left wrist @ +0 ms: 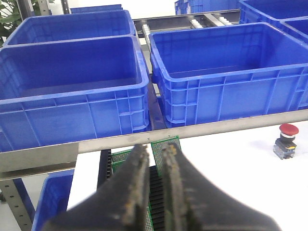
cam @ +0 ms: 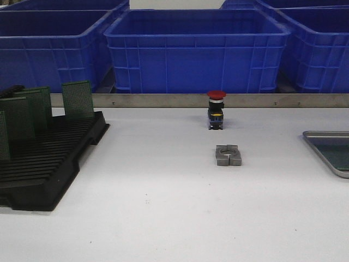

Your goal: Place circuit board on tray

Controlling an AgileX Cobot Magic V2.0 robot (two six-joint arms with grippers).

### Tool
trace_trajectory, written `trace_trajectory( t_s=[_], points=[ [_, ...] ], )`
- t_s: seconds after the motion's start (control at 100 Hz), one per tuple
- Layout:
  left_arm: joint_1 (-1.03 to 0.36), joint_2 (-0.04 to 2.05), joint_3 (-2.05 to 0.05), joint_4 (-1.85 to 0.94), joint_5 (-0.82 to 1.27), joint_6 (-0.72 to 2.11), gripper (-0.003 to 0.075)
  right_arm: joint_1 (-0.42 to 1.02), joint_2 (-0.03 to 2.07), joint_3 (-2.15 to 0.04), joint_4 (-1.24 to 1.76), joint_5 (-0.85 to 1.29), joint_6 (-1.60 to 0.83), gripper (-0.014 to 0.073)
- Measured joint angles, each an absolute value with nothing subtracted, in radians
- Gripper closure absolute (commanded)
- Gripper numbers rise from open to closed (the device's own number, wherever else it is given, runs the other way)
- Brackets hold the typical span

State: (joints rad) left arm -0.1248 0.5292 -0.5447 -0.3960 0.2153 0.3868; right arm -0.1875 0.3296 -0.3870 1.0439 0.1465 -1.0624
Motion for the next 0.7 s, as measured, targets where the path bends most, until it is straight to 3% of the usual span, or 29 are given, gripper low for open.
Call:
trace_trajectory(
  t_s=[0.7],
  points=[
    [-0.125, 0.529, -0.545, -0.396, 0.215, 0.387, 0.0738, -0.187, 0.330, -0.387, 1.045, 0.138, -1.062, 0.0662]
  ],
)
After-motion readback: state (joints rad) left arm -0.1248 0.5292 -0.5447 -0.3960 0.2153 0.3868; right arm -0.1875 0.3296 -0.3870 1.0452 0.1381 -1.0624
